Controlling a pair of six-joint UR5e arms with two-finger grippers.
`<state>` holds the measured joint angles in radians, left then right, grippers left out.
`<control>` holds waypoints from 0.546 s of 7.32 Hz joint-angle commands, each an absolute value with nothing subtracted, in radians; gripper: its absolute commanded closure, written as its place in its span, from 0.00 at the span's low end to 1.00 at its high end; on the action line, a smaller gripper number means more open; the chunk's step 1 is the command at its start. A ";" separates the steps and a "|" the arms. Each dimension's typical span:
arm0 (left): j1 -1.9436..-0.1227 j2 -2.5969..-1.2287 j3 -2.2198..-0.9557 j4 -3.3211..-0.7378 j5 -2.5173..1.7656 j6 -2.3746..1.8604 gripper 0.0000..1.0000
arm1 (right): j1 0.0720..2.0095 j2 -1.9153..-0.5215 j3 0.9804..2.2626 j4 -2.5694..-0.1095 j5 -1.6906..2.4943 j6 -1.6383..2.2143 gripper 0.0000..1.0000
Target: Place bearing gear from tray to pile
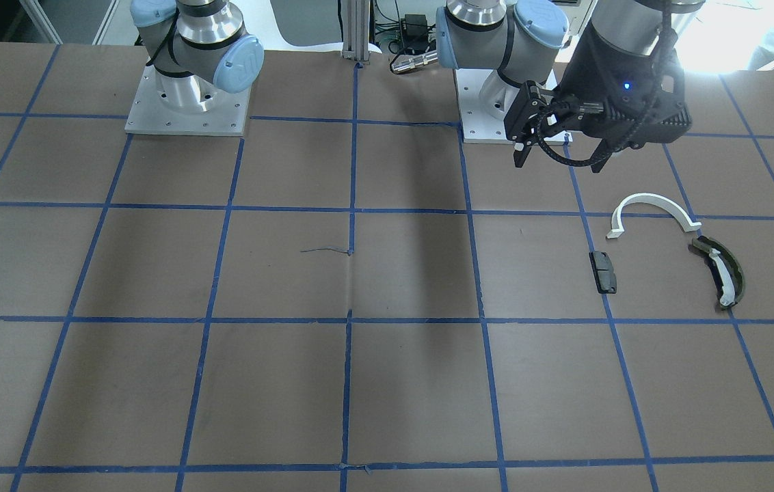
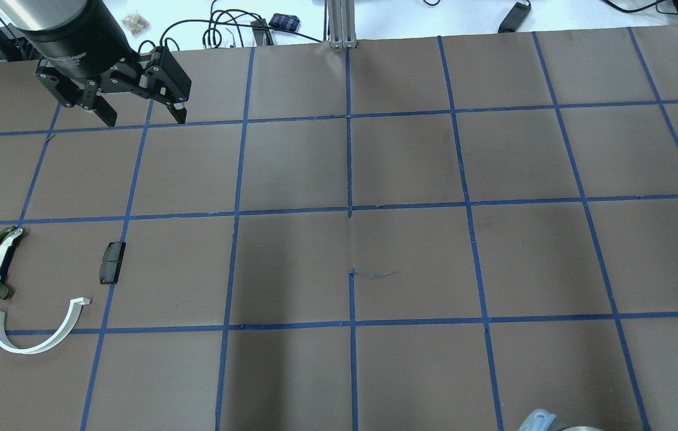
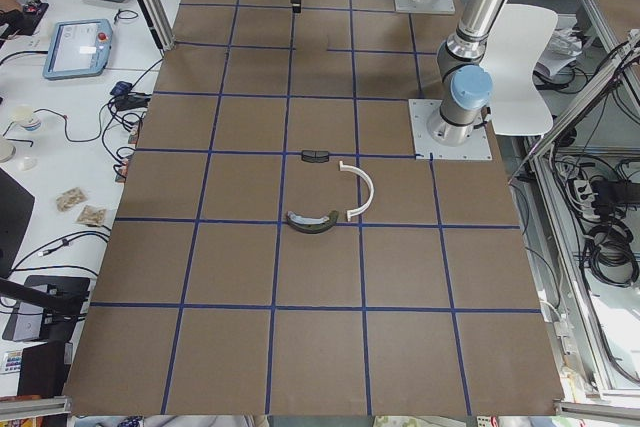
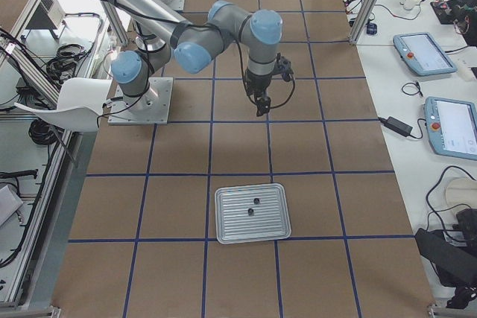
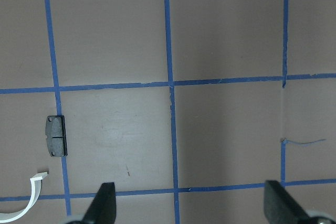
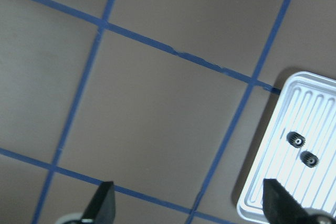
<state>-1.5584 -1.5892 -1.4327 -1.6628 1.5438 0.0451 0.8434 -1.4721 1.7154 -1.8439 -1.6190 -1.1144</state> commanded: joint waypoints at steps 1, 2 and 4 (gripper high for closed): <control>-1.559 -1.589 -1.433 -1.663 1.545 0.044 0.00 | 0.645 -1.285 1.700 -2.058 -1.574 -1.296 0.00; -1.559 -1.589 -1.433 -1.663 1.543 0.046 0.00 | 0.591 -1.159 1.630 -2.084 -1.545 -1.293 0.00; -1.559 -1.589 -1.433 -1.663 1.543 0.044 0.00 | 0.580 -0.957 1.447 -2.077 -1.493 -1.273 0.00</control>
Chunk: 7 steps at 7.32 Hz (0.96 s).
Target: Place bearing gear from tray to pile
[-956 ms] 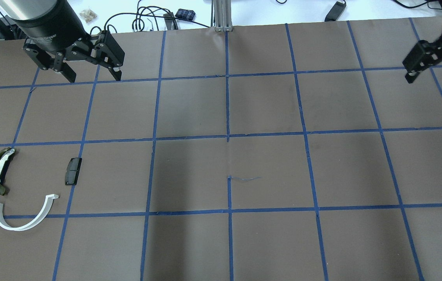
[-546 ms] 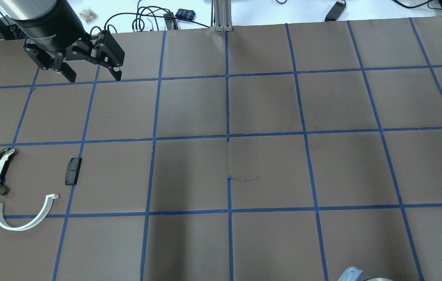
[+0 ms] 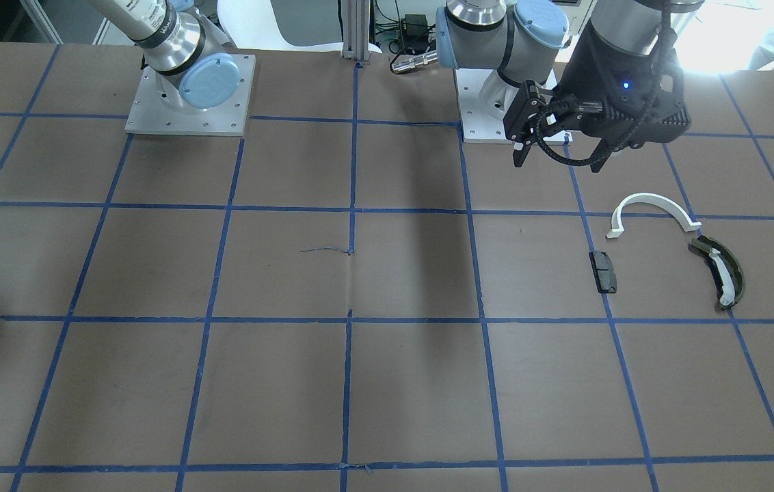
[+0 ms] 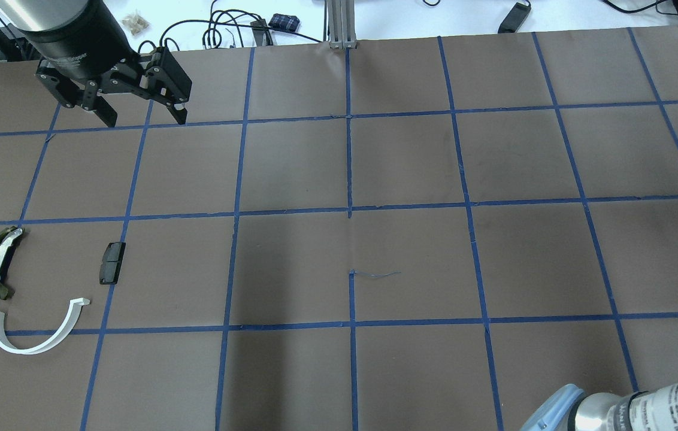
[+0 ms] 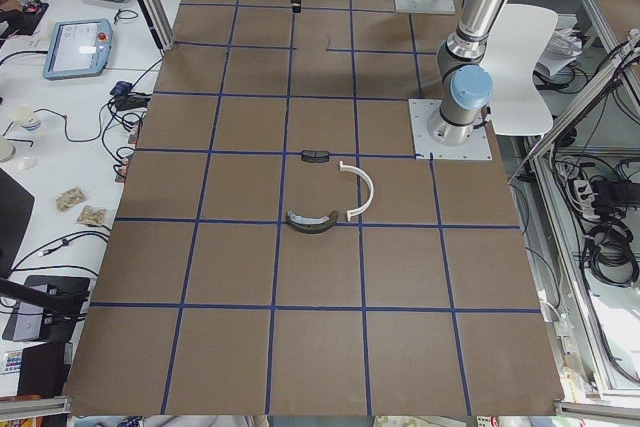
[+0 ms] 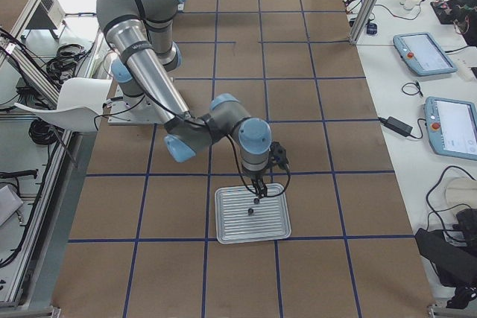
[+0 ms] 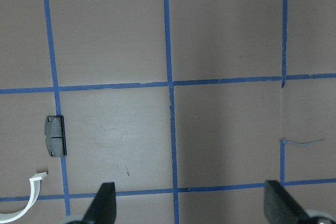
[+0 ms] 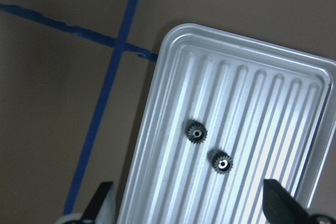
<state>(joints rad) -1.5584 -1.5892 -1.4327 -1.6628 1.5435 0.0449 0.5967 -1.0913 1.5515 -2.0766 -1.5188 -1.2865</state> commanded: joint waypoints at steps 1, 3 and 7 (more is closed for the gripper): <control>-1.559 -1.589 -1.433 -1.663 1.545 0.044 0.00 | 0.571 -0.924 1.418 -2.083 -1.505 -1.058 0.00; -1.559 -1.589 -1.433 -1.663 1.545 0.044 0.00 | 0.566 -0.922 1.430 -2.076 -1.508 -0.910 0.00; -1.559 -1.589 -1.433 -1.663 1.543 0.044 0.00 | 0.572 -0.946 1.462 -2.082 -1.508 -1.299 0.00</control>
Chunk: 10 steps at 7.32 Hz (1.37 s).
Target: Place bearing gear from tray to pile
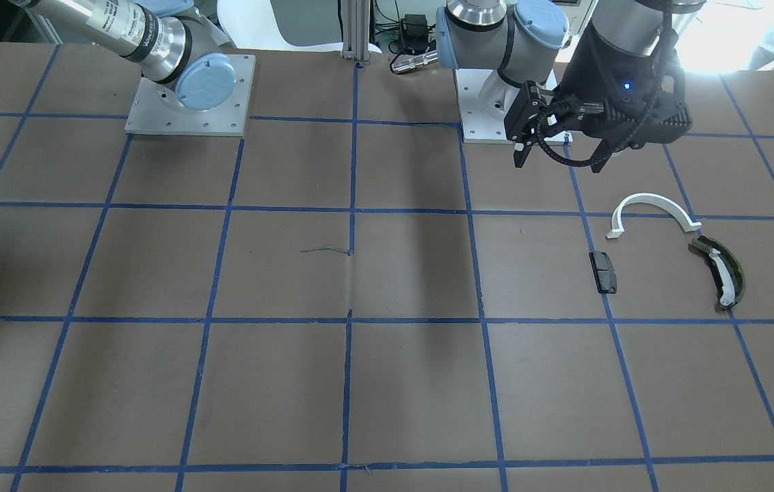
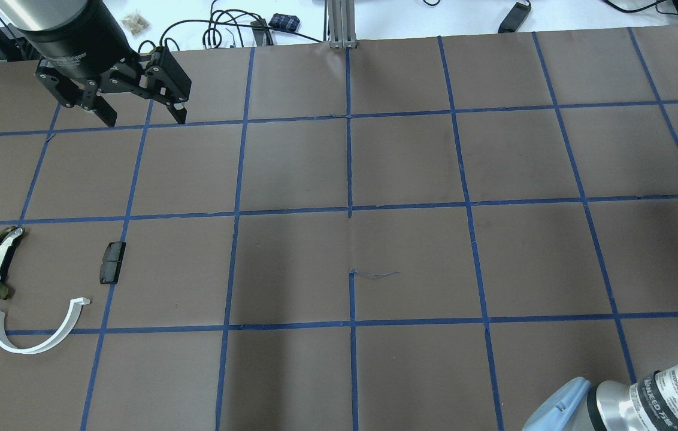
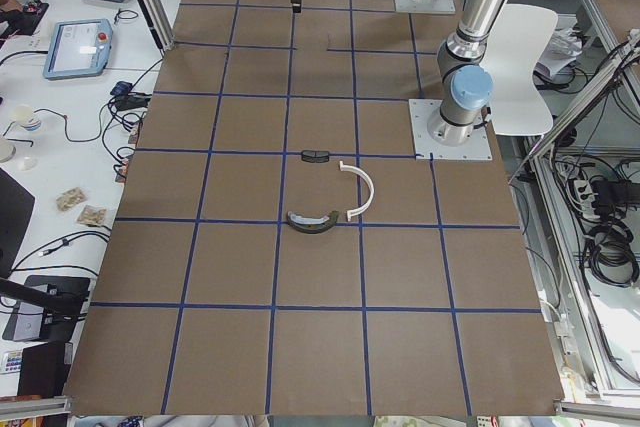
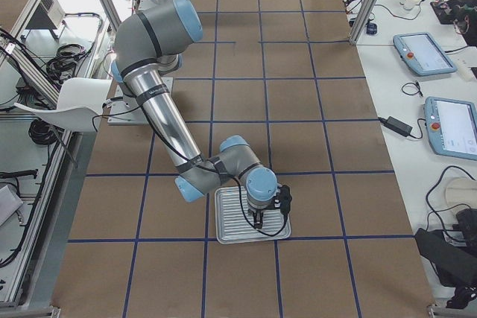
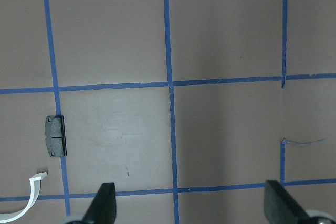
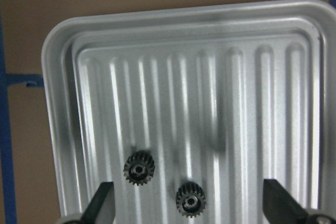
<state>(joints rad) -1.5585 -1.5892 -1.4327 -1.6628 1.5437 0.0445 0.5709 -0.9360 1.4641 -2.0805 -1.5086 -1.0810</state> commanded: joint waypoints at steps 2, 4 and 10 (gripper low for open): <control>-1.559 -1.589 -1.433 -1.663 1.542 0.044 0.00 | 0.595 -0.974 1.509 -2.072 -1.494 -1.533 0.00; -1.559 -1.589 -1.433 -1.663 1.542 0.044 0.00 | 0.606 -0.996 1.520 -2.066 -1.494 -1.676 0.00; -1.559 -1.589 -1.433 -1.663 1.542 0.044 0.00 | 0.641 -1.080 1.706 -2.155 -1.493 -1.746 0.00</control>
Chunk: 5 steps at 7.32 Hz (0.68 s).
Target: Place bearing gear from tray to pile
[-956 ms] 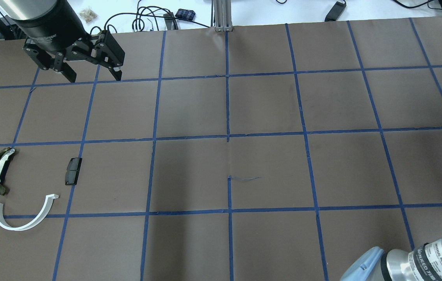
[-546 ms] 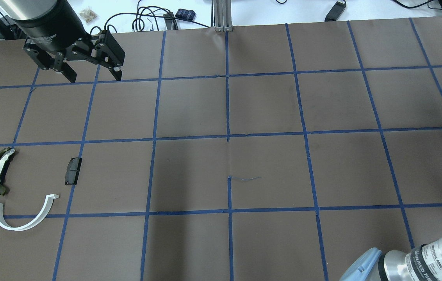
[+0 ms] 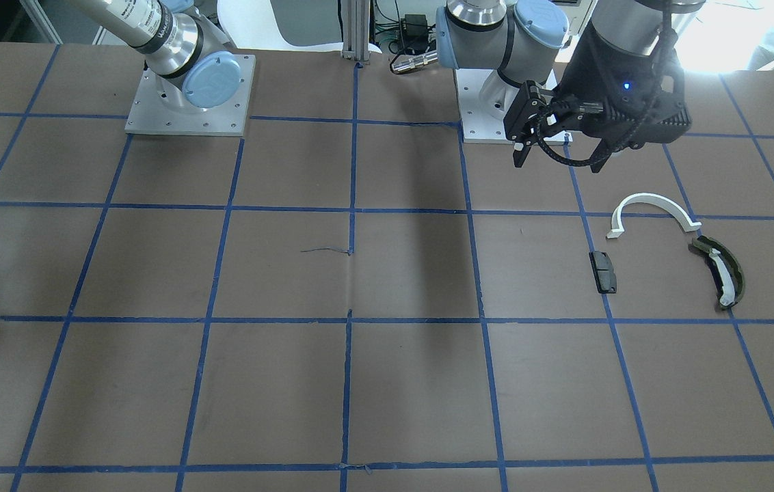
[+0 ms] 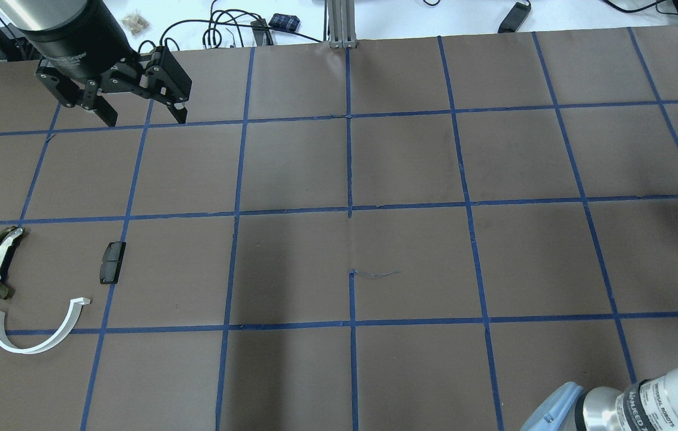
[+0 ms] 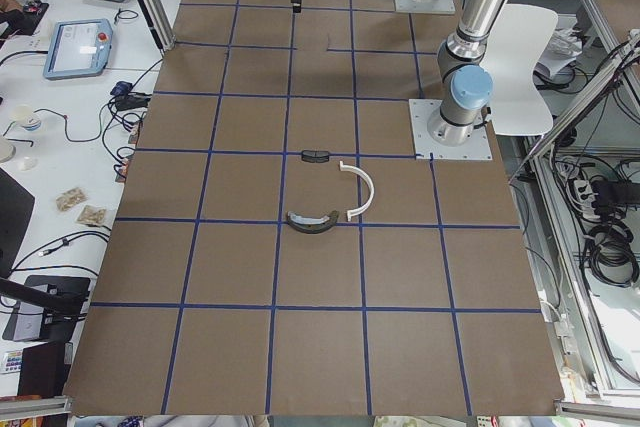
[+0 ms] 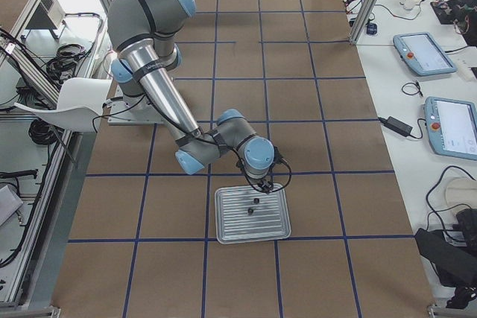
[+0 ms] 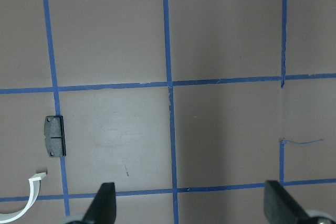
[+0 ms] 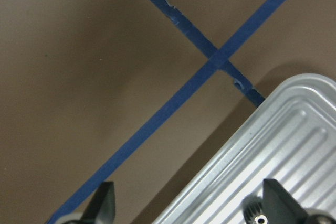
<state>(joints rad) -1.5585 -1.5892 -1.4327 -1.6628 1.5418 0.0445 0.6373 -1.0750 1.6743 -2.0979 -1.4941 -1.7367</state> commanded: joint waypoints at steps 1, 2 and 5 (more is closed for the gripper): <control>-1.559 -1.589 -1.433 -1.663 1.543 0.044 0.00 | 0.641 -1.071 1.716 -2.230 -1.494 -1.808 0.00; -1.557 -1.589 -1.433 -1.663 1.545 0.046 0.00 | 0.641 -1.065 1.713 -2.320 -1.497 -1.851 0.00; -1.555 -1.589 -1.433 -1.663 1.543 0.046 0.00 | 0.634 -1.011 1.707 -2.350 -1.505 -1.982 0.02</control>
<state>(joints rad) -1.5565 -1.5892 -1.4327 -1.6625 1.5429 0.0464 0.6386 -1.0285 1.7059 -2.3415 -1.5009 -1.9382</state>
